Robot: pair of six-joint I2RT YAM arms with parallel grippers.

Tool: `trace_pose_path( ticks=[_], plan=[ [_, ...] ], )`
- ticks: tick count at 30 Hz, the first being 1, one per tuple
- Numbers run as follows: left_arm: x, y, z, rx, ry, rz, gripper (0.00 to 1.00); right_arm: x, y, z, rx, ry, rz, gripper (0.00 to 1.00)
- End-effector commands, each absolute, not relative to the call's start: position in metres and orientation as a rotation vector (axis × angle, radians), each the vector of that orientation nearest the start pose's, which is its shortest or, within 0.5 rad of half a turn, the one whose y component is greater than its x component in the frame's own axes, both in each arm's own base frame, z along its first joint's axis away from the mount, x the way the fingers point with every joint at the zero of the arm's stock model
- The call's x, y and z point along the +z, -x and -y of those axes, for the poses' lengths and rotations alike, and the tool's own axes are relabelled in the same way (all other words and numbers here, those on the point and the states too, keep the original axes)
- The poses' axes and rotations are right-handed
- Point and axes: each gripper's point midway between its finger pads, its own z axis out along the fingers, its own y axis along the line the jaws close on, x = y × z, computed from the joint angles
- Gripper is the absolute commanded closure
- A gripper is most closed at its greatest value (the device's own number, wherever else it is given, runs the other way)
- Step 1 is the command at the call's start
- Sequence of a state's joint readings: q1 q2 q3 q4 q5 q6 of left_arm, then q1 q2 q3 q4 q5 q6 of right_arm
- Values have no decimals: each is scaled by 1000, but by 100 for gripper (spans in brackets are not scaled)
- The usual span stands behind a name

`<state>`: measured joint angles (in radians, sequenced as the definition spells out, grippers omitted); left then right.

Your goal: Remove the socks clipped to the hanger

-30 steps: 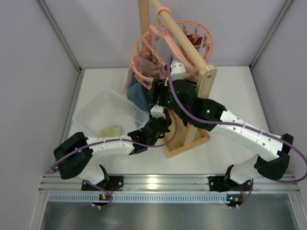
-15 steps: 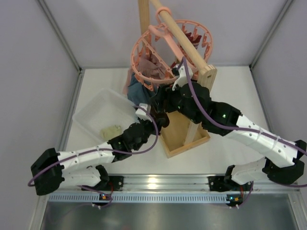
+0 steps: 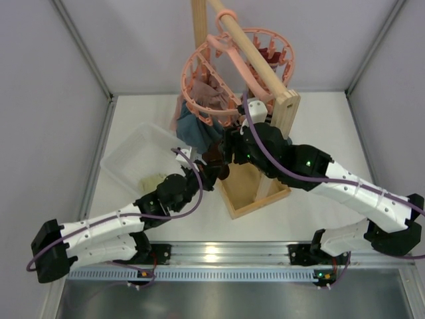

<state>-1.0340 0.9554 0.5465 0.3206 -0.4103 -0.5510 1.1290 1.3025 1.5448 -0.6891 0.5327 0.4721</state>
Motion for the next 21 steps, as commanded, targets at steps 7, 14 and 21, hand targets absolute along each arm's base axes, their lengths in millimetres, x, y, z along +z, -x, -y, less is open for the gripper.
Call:
trace_pose_path(
  ticks=[7,14,21],
  plan=[
    [240,-215,251,-840,-59,-1715,100,401,-224,-283,453,279,-1884,36],
    [244,-210,244,-849,-58,-1721,100,408,-233,-270,362,249,-1855,36],
    [254,-204,237,-874,-53,-1706,100,405,-250,-265,242,208,-1809,37]
  ],
)
